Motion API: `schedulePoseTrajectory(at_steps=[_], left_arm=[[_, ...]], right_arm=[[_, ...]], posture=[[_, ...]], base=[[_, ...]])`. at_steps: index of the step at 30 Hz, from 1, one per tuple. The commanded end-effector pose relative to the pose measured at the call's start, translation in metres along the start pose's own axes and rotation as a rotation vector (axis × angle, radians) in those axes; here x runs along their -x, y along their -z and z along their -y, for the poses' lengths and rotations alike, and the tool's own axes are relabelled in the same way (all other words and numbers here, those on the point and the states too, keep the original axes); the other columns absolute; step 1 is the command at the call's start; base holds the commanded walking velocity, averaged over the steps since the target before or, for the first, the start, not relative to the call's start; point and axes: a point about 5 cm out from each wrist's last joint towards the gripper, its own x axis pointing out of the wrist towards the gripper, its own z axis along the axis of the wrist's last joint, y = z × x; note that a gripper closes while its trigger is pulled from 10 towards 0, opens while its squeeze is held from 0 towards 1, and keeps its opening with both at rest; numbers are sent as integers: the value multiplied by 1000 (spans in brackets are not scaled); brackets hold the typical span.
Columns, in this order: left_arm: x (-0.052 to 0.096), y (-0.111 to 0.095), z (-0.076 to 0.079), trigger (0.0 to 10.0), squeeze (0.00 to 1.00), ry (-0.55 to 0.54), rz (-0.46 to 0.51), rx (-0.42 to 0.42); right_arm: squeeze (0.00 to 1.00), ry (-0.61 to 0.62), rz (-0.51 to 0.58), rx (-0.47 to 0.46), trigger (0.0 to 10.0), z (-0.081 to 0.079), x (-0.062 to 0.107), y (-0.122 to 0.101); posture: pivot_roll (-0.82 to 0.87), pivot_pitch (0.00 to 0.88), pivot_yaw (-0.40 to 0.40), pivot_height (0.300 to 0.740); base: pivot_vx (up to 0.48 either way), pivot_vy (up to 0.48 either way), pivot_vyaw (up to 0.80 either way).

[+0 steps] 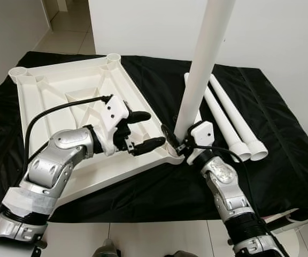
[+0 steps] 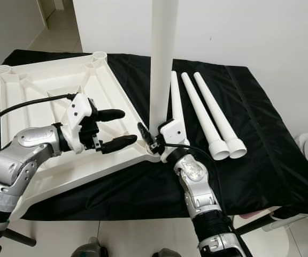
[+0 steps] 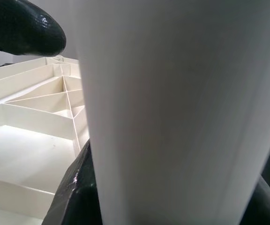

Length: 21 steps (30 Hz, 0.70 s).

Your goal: Building children table

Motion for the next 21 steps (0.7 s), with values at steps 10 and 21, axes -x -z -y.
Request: schedulePoseTrajectory(at_steps=[10,21], left_arm=[[1,-3,3,10000,0,86,-8,-2],[1,-3,2,10000,0,80,-6,0]], right_arm=[[0,71,-134,-125,10000,6,1,24],[0,133,-169,-215,10000,14,0,27]], posture=[[92,3,-45,740],[90,7,-51,740]], base=[[0,0,0],[0,0,0]])
